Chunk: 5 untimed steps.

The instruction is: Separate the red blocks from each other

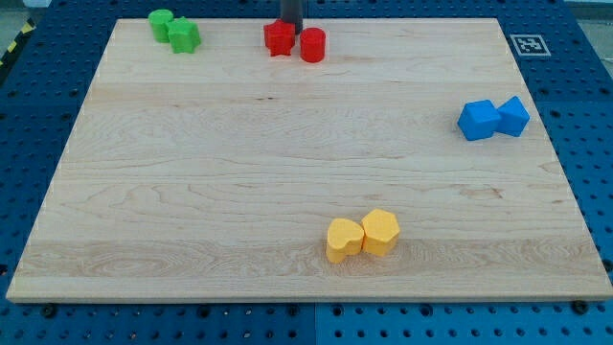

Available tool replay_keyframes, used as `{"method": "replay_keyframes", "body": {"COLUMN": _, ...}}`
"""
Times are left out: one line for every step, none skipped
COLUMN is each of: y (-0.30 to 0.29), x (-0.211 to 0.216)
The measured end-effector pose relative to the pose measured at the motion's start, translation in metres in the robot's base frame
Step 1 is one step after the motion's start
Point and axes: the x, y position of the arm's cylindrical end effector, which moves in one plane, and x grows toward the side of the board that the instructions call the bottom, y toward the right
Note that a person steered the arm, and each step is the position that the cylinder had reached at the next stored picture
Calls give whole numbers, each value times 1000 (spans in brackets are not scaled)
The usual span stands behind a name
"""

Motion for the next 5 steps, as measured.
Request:
{"method": "replay_keyframes", "body": {"y": -7, "x": 14}}
{"method": "replay_keyframes", "body": {"y": -24, "x": 21}}
{"method": "replay_keyframes", "body": {"y": -35, "x": 21}}
{"method": "replay_keyframes", "body": {"y": -28, "x": 1}}
{"method": "replay_keyframes", "body": {"y": -6, "x": -9}}
